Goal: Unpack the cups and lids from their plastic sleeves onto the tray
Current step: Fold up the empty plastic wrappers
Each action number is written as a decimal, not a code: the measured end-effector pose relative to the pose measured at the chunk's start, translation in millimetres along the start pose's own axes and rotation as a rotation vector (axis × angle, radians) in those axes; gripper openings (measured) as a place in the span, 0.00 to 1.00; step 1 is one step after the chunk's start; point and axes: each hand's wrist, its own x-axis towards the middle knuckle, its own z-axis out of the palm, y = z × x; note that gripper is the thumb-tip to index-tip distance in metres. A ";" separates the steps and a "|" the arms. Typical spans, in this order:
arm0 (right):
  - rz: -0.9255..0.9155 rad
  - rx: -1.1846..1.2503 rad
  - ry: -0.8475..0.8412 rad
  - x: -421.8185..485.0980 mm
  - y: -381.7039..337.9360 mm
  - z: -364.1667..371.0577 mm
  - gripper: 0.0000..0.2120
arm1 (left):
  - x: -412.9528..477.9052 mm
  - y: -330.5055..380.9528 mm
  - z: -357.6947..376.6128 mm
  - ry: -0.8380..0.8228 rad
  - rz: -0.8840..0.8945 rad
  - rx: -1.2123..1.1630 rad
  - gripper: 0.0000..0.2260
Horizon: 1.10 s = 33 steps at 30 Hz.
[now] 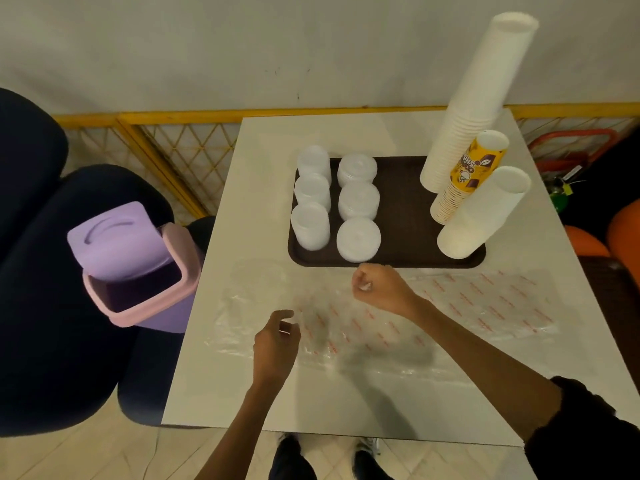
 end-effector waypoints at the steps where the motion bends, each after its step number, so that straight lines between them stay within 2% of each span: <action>1: 0.024 0.092 -0.006 -6.1 -7.1 -8.9 0.04 | -1.1 2.2 1.0 0.015 -0.009 -0.038 0.09; 4: 0.074 0.350 -0.025 -11.9 -24.7 -27.9 0.06 | 1.0 2.8 3.0 0.048 -0.079 -0.169 0.08; 6: 0.101 0.496 -0.028 -16.4 -32.7 -41.4 0.06 | 0.6 13.4 2.6 0.013 -0.125 -0.318 0.08; 9: 0.153 0.769 -0.012 -24.6 -40.7 -58.7 0.06 | -2.5 43.8 3.6 -0.174 -0.234 -0.666 0.11; 11: 0.161 0.903 0.020 -30.6 -44.2 -66.1 0.08 | -1.2 63.8 6.3 -0.285 -0.293 -0.817 0.11; 13: 0.153 0.990 0.061 -38.2 -43.8 -71.9 0.09 | -0.3 81.9 9.7 -0.345 -0.317 -0.875 0.11; 16: 0.195 1.062 0.085 -43.4 -36.4 -74.3 0.12 | 1.0 97.1 11.5 -0.328 -0.291 -0.848 0.09; 19: 0.232 1.053 0.050 -51.8 -27.6 -77.8 0.12 | -0.4 104.8 10.5 -0.314 -0.234 -0.839 0.05; 22: 0.247 0.991 0.025 -61.2 -25.9 -81.5 0.12 | -1.0 107.3 7.9 -0.306 -0.198 -0.768 0.06; 24: 0.263 0.871 0.067 -65.1 -24.9 -83.4 0.11 | -1.4 109.5 4.8 -0.270 -0.164 -0.727 0.08; 27: 0.229 0.534 0.232 -66.2 -25.7 -83.8 0.10 | -0.1 114.4 -4.1 -0.198 -0.080 -0.718 0.08; 30: 0.095 0.480 0.427 -67.5 -33.3 -82.2 0.10 | 0.3 123.8 -15.1 -0.116 0.025 -0.737 0.06; 33: -0.058 0.260 0.643 -68.2 -43.1 -83.7 0.10 | 3.4 135.7 -26.2 -0.024 0.112 -0.780 0.05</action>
